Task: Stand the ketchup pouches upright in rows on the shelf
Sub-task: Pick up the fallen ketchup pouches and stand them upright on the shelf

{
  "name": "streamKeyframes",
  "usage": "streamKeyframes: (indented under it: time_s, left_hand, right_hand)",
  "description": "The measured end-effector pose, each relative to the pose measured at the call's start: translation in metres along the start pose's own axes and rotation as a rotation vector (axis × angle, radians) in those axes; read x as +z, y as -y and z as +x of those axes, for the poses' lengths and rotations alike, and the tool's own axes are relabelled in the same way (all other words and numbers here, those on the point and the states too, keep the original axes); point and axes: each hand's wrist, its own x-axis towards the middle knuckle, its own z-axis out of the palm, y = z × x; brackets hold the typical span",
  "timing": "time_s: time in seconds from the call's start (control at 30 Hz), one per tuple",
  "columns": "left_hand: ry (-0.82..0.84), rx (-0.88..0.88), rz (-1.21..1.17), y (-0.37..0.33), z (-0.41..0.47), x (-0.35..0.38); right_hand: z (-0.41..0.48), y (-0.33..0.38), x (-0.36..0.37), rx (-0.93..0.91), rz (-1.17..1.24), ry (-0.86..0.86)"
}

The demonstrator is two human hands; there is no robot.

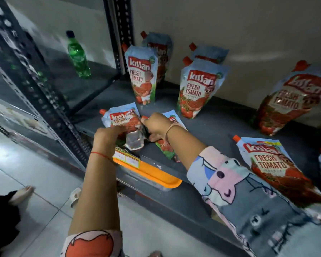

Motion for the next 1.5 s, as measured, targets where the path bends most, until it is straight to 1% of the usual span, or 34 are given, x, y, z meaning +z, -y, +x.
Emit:
streamKeyframes:
  time_s: [0.03, 0.07, 0.1, 0.13, 0.17, 0.2, 0.27, 0.33, 0.4, 0.47, 0.53, 0.63, 0.77, 0.9, 0.93, 0.97, 1.0, 1.07, 1.1, 1.13, 1.17, 1.2, 1.23, 1.27, 1.3, 1.37, 1.43, 1.5]
  left_hand:
    - [0.053, 0.006, 0.009, -0.005, -0.009, 0.000]
    - [0.097, 0.017, 0.012, -0.007, -0.013, 0.000]
    - [0.146, 0.040, 0.012, -0.006, -0.013, 0.000]
    - [0.188, 0.088, 0.003, -0.008, -0.018, -0.003]
    - [0.227, 0.137, -0.003, -0.011, -0.024, -0.005]
    - [0.272, 0.190, -0.038, -0.011, -0.023, -0.007]
    - [0.360, 0.279, -0.075, -0.012, -0.020, -0.010]
    - [0.396, 0.367, -0.102, -0.013, -0.013, -0.008]
    - [0.434, 0.462, -0.148, -0.013, -0.009, -0.003]
    - [0.502, 0.516, -0.164, -0.016, -0.007, 0.000]
    - [0.567, 0.527, -0.181, -0.015, -0.001, 0.001]
    - [0.596, 0.541, -0.171, -0.007, 0.009, -0.002]
    - [0.632, 0.547, -0.151, -0.002, 0.015, -0.003]
    - [0.641, 0.511, -0.107, -0.007, 0.009, -0.006]
    - [0.626, 0.510, -0.104, -0.006, 0.006, -0.009]
    - [0.568, 0.522, -0.111, -0.004, -0.001, -0.012]
    - [0.430, 0.539, -0.135, 0.001, -0.008, -0.014]
    - [-0.020, 0.584, -0.198, 0.012, -0.028, -0.014]
    - [-0.192, 0.585, -0.214, 0.016, -0.041, -0.010]
    - [-0.249, 0.558, -0.200, 0.018, -0.056, -0.001]
    - [-0.172, 0.495, -0.167, 0.019, -0.071, 0.012]
    - [-0.007, 0.400, -0.139, 0.020, -0.085, 0.027]
    - [0.163, 0.284, -0.124, 0.020, -0.098, 0.042]
    - [0.280, 0.180, -0.091, 0.020, -0.107, 0.055]
    - [0.348, 0.118, -0.050, 0.020, -0.115, 0.066]
    - [0.377, 0.092, -0.046, 0.022, -0.119, 0.078]
    - [0.400, 0.071, -0.093, 0.024, -0.118, 0.078]
    - [0.470, 0.048, -0.097, 0.030, -0.123, 0.075]
  right_hand:
    - [0.007, -0.001, 0.003, -0.016, -0.048, 0.001]
    - [0.007, 0.003, 0.006, 0.046, -0.007, 0.032]
    - [0.012, 0.003, 0.007, 0.006, -0.058, -0.003]
    - [0.013, 0.005, 0.009, 0.033, -0.074, 0.019]
    - [0.017, 0.003, 0.010, 0.020, -0.079, 0.016]
    - [0.021, 0.000, 0.010, 0.025, -0.014, 0.023]
    - [0.022, -0.005, 0.008, 0.032, 0.095, -0.047]
    - [0.022, -0.008, 0.008, -0.007, 0.132, -0.147]
    - [0.020, -0.010, 0.011, -0.083, 0.121, -0.273]
    - [0.015, -0.016, 0.017, -0.153, 0.096, -0.378]
    - [0.010, -0.023, 0.026, -0.201, 0.088, -0.457]
    - [0.011, -0.030, 0.039, -0.257, 0.012, -0.500]
    - [0.011, -0.029, 0.046, -0.279, -0.086, -0.487]
    - [0.004, -0.020, 0.041, -0.236, -0.043, -0.438]
    - [0.000, -0.019, 0.035, -0.232, -0.003, -0.429]
    - [-0.007, -0.019, 0.026, -0.242, 0.031, -0.443]
    - [-0.015, -0.020, 0.012, -0.268, 0.022, -0.483]
    - [-0.028, -0.034, -0.023, -0.318, -0.083, -0.611]
    - [-0.030, -0.044, -0.042, -0.290, -0.174, -0.643]
    - [-0.031, -0.054, -0.058, -0.210, -0.257, -0.603]
    - [-0.031, -0.062, -0.069, -0.115, -0.301, -0.501]
    - [-0.030, -0.069, -0.074, -0.011, -0.268, -0.370]
    - [-0.030, -0.074, -0.076, 0.083, -0.142, -0.232]
    - [-0.029, -0.078, -0.075, 0.160, 0.054, -0.128]
    - [-0.028, -0.082, -0.076, 0.209, 0.222, -0.066]
    - [-0.026, -0.092, -0.079, 0.218, 0.386, -0.006]
    - [-0.032, -0.098, -0.082, 0.194, 0.424, 0.009]
    - [-0.043, -0.105, -0.083, 0.159, 0.405, 0.007]
